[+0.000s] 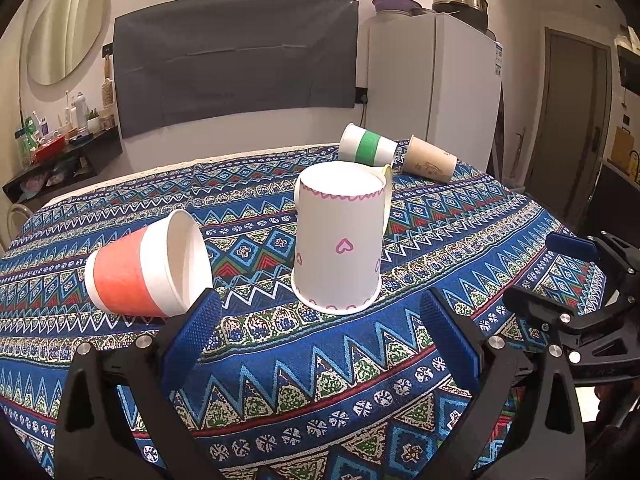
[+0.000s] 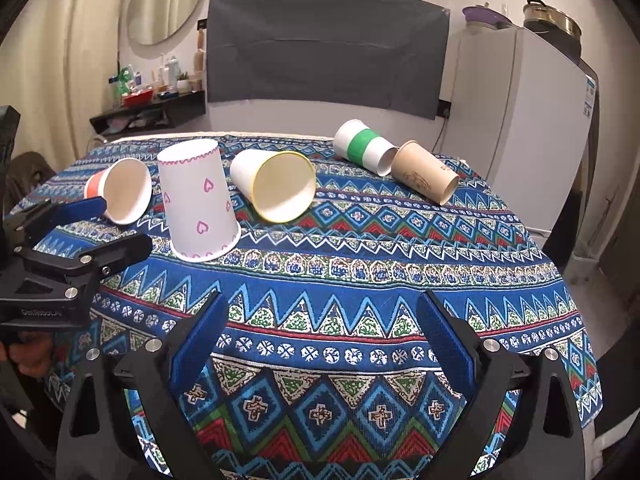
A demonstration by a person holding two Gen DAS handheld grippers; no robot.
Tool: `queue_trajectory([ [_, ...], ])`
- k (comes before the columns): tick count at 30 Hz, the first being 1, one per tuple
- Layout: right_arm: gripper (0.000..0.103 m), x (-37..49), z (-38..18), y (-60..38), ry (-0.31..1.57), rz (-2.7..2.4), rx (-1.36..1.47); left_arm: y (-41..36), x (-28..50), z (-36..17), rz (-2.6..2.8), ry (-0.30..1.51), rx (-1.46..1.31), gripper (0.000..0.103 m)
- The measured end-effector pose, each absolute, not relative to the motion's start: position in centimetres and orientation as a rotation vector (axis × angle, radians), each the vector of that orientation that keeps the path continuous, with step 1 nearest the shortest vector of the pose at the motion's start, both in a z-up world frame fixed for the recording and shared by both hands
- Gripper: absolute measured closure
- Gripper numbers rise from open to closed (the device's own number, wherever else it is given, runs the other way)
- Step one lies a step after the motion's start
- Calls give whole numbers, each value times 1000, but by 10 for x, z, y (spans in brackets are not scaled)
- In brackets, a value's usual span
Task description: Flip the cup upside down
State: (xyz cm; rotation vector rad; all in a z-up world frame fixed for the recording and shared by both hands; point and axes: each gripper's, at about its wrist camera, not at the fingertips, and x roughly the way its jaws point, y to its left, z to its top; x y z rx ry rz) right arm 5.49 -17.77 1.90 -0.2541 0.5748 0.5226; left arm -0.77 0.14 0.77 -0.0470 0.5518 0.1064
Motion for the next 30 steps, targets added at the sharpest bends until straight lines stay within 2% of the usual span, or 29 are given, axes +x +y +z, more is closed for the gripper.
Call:
queue_trajectory([
  [30,10,51,19,-177,565,530,-301,5,-5,6,98,570,-55,6],
])
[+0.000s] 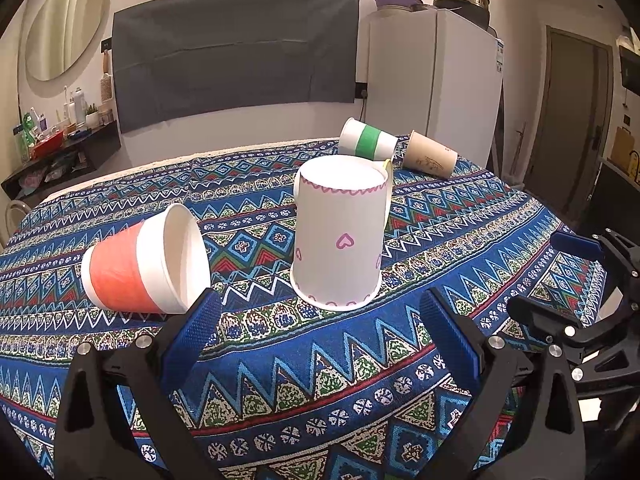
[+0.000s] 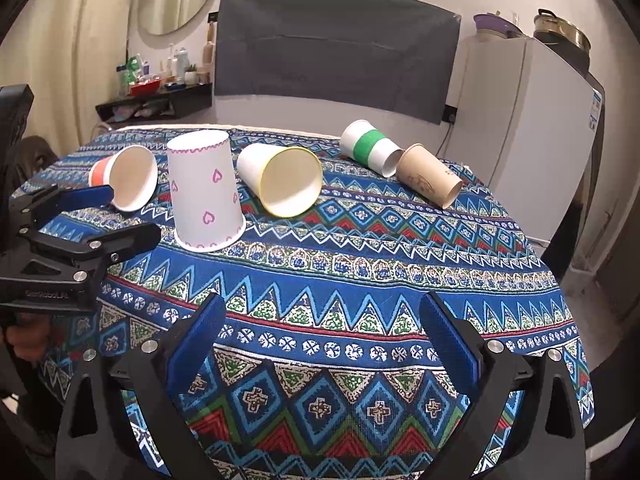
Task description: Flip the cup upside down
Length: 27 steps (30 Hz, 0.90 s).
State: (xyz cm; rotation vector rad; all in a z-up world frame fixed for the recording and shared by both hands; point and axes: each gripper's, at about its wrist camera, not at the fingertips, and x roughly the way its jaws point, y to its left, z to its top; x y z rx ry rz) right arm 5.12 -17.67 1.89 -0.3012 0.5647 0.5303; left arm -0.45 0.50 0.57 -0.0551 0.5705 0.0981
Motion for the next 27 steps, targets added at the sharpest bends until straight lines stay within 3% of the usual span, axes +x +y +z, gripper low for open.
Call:
queue_trajectory([
  [27,9,57,14,-180,596,528,-287,4,-6,5,95,572,-57,6],
])
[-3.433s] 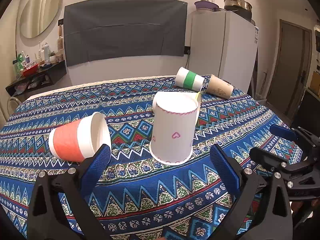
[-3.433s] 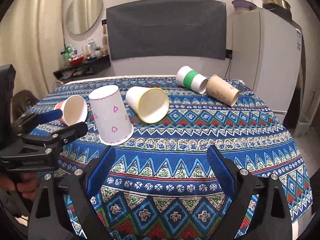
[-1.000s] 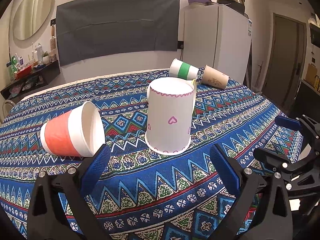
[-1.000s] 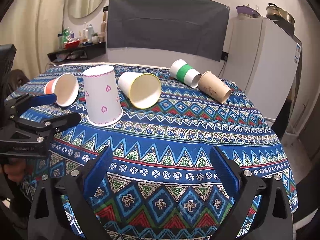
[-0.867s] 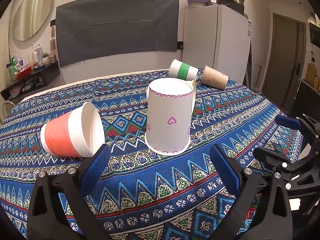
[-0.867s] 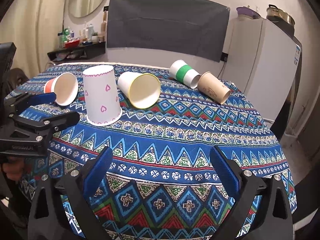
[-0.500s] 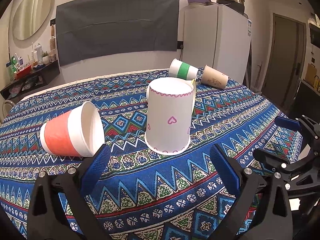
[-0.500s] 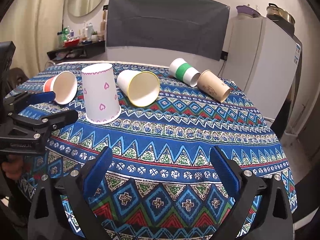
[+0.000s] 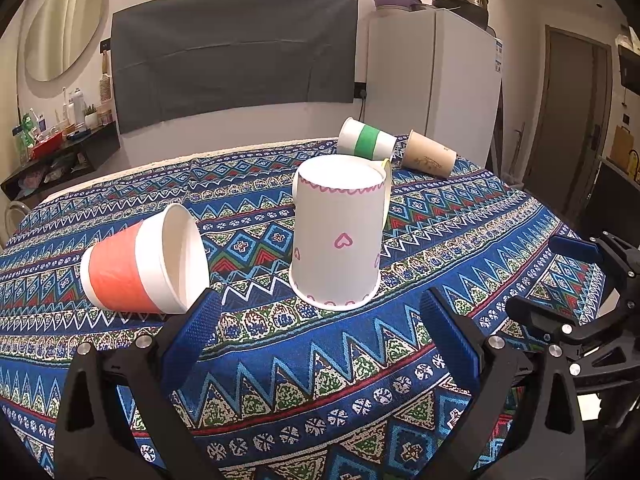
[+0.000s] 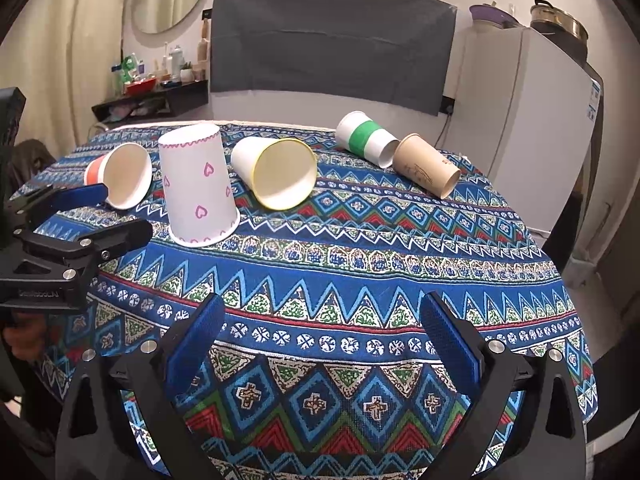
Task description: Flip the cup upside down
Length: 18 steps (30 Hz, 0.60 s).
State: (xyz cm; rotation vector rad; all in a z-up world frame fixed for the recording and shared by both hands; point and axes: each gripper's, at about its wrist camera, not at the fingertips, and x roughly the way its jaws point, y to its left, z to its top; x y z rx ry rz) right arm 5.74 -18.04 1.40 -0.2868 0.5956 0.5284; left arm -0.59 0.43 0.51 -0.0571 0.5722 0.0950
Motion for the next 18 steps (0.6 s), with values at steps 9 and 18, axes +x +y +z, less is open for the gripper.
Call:
queue_trajectory([
  [9,9,59,13,-180,609,529,-280,5,-4,4,78,584,-58,6],
  [18,9,60,13,-181,616,527,-276,6,0,3,81,599,-66,6],
])
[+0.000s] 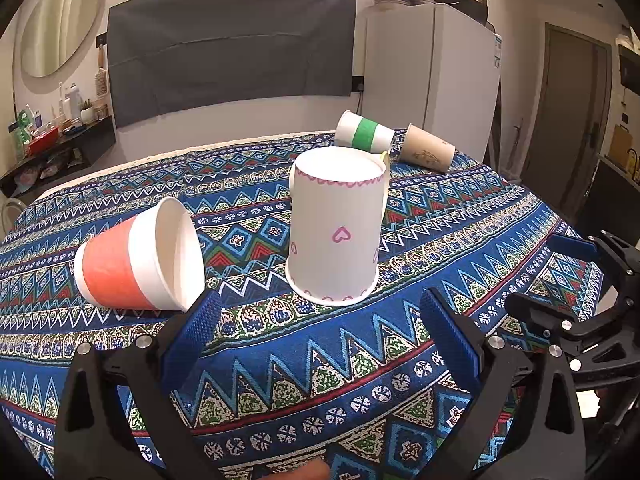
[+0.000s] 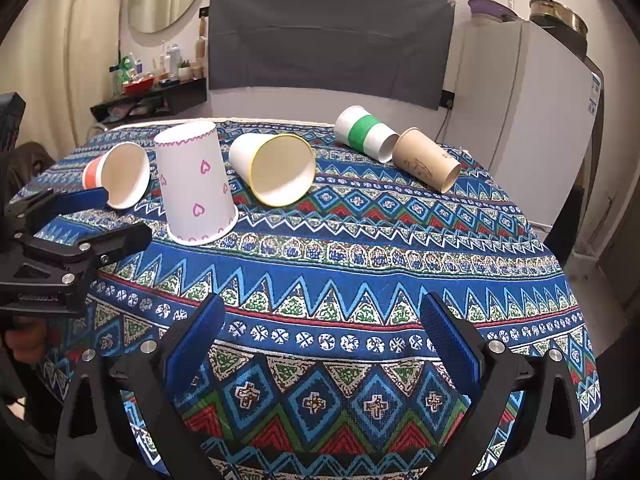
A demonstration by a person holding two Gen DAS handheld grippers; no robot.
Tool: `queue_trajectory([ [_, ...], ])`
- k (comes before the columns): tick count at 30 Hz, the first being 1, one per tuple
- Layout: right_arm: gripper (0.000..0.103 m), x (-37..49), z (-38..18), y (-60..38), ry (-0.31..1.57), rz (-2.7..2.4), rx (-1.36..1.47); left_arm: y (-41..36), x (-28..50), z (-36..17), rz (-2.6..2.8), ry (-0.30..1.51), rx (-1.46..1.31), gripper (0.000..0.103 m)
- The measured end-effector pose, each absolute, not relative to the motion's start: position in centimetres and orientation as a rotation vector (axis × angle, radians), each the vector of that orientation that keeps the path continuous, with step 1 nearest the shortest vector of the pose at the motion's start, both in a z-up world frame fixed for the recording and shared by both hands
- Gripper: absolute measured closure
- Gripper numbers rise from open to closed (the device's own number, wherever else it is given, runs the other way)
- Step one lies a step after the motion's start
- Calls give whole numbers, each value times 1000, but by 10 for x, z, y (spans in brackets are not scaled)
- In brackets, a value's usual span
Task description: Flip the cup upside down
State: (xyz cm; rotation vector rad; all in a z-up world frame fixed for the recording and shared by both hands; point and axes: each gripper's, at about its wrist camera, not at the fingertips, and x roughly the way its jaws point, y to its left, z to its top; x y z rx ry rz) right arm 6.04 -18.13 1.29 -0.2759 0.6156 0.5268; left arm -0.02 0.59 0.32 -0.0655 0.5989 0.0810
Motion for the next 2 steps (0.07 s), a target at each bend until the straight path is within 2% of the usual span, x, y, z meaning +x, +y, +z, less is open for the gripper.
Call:
queue_trajectory([
  [2,9,61,13,-182,615,525,-275,7,0,3,79,600,-70,6],
])
